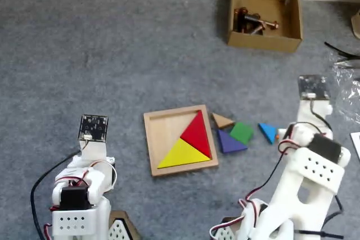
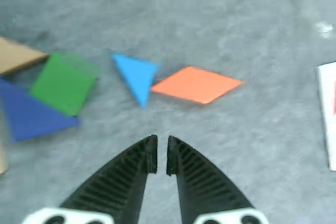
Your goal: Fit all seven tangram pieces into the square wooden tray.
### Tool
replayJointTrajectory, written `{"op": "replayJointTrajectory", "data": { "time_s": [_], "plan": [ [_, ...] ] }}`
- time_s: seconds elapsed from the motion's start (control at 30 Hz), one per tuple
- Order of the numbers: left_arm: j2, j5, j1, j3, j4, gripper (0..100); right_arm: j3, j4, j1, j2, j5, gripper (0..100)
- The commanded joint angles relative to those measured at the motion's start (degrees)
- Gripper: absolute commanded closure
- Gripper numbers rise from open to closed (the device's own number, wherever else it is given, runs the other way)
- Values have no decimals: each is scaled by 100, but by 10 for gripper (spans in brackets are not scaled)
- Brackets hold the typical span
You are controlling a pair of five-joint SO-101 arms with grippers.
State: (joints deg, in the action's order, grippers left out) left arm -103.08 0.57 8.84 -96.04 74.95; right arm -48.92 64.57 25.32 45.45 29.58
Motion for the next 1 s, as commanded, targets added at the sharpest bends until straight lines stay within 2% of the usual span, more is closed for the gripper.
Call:
{"op": "replayJointTrajectory", "data": {
  "time_s": [0.0,0.23,0.57,0.83,0.97],
  "plan": [
    [13,-26,57,-119,26,994,57,-426,356,127,185,964],
    [13,-26,57,-119,26,994,224,-233,470,-752,167,888],
    [13,-26,57,-119,26,994,1552,-418,462,-2791,273,885],
    [13,-26,57,-119,26,994,2290,-418,303,-3776,1565,882],
    [13,-26,57,-119,26,994,2325,-426,127,-3934,2505,882]
  ]
}}
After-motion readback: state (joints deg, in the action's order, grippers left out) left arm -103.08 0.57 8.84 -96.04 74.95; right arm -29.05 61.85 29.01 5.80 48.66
